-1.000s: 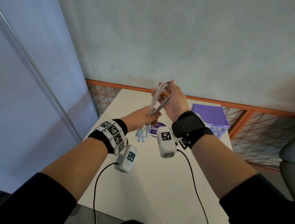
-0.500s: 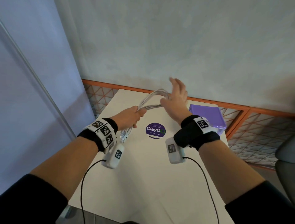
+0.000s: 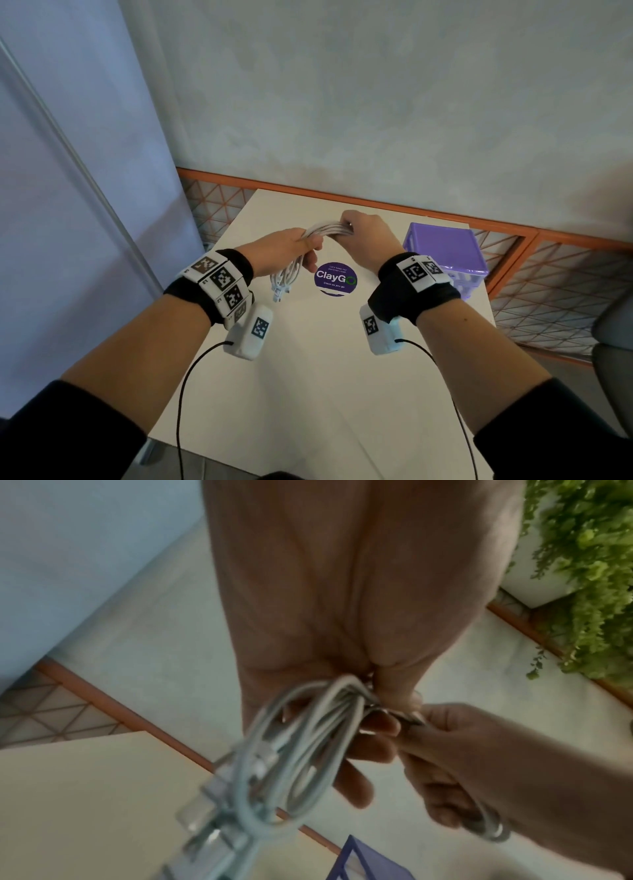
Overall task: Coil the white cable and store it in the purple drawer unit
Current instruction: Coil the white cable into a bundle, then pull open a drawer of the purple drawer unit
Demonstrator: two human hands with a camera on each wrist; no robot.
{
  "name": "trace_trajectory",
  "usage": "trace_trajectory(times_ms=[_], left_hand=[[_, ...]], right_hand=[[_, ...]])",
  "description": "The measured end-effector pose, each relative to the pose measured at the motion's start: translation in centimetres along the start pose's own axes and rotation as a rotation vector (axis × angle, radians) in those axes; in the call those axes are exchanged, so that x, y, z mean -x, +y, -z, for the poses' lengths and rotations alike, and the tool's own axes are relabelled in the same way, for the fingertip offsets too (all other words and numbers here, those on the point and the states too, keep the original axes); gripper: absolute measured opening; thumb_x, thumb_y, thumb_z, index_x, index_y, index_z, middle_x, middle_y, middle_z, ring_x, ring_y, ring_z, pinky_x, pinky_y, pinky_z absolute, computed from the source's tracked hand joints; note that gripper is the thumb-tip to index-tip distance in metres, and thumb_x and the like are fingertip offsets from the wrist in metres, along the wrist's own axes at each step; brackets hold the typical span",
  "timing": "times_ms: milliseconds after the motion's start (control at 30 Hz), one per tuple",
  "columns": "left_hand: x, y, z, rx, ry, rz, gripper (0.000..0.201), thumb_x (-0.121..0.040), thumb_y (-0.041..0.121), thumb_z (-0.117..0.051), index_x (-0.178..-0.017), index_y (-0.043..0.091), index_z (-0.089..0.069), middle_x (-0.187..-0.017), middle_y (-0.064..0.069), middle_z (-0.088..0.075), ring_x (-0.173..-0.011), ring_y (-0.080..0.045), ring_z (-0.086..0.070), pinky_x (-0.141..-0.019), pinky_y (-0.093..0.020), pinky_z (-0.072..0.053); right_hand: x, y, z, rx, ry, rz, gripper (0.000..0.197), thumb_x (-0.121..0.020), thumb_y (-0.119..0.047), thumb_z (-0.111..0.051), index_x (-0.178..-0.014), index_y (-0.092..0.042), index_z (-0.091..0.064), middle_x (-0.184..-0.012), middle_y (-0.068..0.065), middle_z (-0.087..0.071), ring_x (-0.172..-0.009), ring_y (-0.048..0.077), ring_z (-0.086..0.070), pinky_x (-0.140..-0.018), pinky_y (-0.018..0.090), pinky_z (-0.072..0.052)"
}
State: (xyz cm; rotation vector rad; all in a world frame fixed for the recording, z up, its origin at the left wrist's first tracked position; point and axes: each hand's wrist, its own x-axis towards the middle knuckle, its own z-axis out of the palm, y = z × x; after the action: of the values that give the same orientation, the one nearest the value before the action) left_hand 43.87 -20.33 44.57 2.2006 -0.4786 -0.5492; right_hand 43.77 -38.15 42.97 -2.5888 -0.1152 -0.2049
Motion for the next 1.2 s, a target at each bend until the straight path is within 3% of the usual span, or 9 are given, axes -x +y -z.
trace_trajectory(times_ms=[100, 200, 400, 533, 633, 733, 867, 1000, 1200], left_hand=[[-0.1, 0.7, 0.1, -0.101, 0.075, -0.038, 0.042, -0.1, 0.041, -0.031, -0.103, 0.008, -0.058, -0.102, -0.004, -0.056, -0.09, -0.017, -0.051, -0.072, -0.019, -0.038], [-0.5, 0.7, -0.4, -0.064, 0.169, -0.039, 0.037, -0.1, 0.037, -0.033, -0.1, 0.006, -0.053, -0.114, -0.011, -0.039, -0.083, -0.014, -0.043, -0.071, -0.024, -0.038], [-0.5, 1.4, -1.7, 0.596, 0.064, -0.004, 0.028, -0.101, 0.03, -0.035, -0.111, 0.01, -0.05, -0.113, -0.005, -0.051, -0.105, -0.017, -0.054, -0.072, -0.027, -0.052], [-0.4, 0.6, -1.9, 0.704, -0.03, 0.017, 0.027, -0.098, 0.039, -0.036, -0.106, 0.019, -0.053, -0.113, -0.007, -0.057, -0.105, -0.02, -0.058, -0.08, -0.037, -0.054], [-0.7, 0.6, -2.0, 0.322, -0.003, 0.001, 0.044, -0.094, 0.053, -0.034, -0.114, 0.019, -0.054, -0.113, 0.001, -0.054, -0.112, -0.021, -0.054, -0.094, -0.042, -0.05], [-1.7, 0.3, -2.2, -0.021, 0.184, -0.073, 0.058, -0.087, 0.063, -0.041, -0.096, 0.008, -0.055, -0.085, 0.0, -0.055, -0.082, -0.02, -0.057, -0.077, -0.033, -0.047], [-2.4, -0.5, -3.4, -0.196, 0.354, -0.136, 0.038, -0.086, 0.057, -0.049, -0.085, 0.018, -0.045, -0.066, 0.005, -0.053, -0.06, -0.015, -0.05, -0.057, -0.032, -0.036], [-3.4, -0.1, -4.7, -0.13, 0.427, -0.074, 0.03, -0.082, 0.044, -0.051, -0.072, 0.017, -0.043, -0.063, 0.001, -0.051, -0.061, -0.023, -0.05, -0.059, -0.037, -0.044], [-5.6, 2.1, -8.2, -0.004, 0.393, 0.005, 0.032, -0.081, 0.037, -0.048, -0.061, 0.014, -0.041, -0.057, -0.002, -0.047, -0.062, -0.027, -0.05, -0.057, -0.035, -0.042]], right_hand=[[0.3, 0.3, -0.4, -0.188, -0.061, -0.111, 0.025, -0.085, -0.036, -0.066, -0.084, -0.013, -0.058, -0.071, -0.001, -0.057, -0.061, 0.016, -0.051, -0.054, 0.025, -0.038], [1.3, -0.2, -0.9, -0.538, -0.365, -0.194, 0.04, -0.075, -0.039, -0.076, -0.108, -0.018, -0.068, -0.087, -0.002, -0.067, -0.069, 0.012, -0.056, -0.071, 0.028, -0.046], [2.3, -1.5, -2.4, -0.802, -0.373, -0.251, 0.046, -0.064, -0.037, -0.082, -0.092, -0.003, -0.07, -0.087, 0.02, -0.068, -0.077, 0.03, -0.057, -0.069, 0.042, -0.045], [2.5, -1.7, -2.2, -0.651, -0.321, -0.275, 0.028, -0.071, -0.027, -0.078, -0.089, -0.007, -0.07, -0.086, 0.016, -0.072, -0.077, 0.025, -0.065, -0.076, 0.041, -0.056], [3.2, -1.7, -2.6, -0.583, -0.272, -0.301, 0.017, -0.082, -0.02, -0.067, -0.085, -0.004, -0.065, -0.081, 0.016, -0.072, -0.068, 0.025, -0.064, -0.071, 0.041, -0.058], [4.1, -2.0, -3.1, -0.595, -0.334, -0.278, 0.014, -0.089, -0.015, -0.057, -0.076, -0.012, -0.053, -0.066, 0.01, -0.061, -0.054, 0.022, -0.061, -0.064, 0.039, -0.06], [4.6, -2.2, -3.9, -0.481, -0.296, -0.283, 0.017, -0.086, -0.014, -0.063, -0.096, -0.003, -0.055, -0.064, 0.006, -0.056, -0.045, 0.016, -0.054, -0.047, 0.029, -0.054], [5.7, -1.4, -4.6, -0.281, -0.074, -0.282, 0.036, -0.079, -0.028, -0.066, -0.106, -0.007, -0.054, -0.083, 0.009, -0.068, -0.067, 0.027, -0.065, -0.063, 0.043, -0.058], [8.3, 1.7, -3.5, 0.185, 0.217, -0.143, 0.027, -0.089, -0.026, -0.055, -0.108, -0.007, -0.049, -0.095, 0.013, -0.066, -0.086, 0.036, -0.061, -0.059, 0.034, -0.034]])
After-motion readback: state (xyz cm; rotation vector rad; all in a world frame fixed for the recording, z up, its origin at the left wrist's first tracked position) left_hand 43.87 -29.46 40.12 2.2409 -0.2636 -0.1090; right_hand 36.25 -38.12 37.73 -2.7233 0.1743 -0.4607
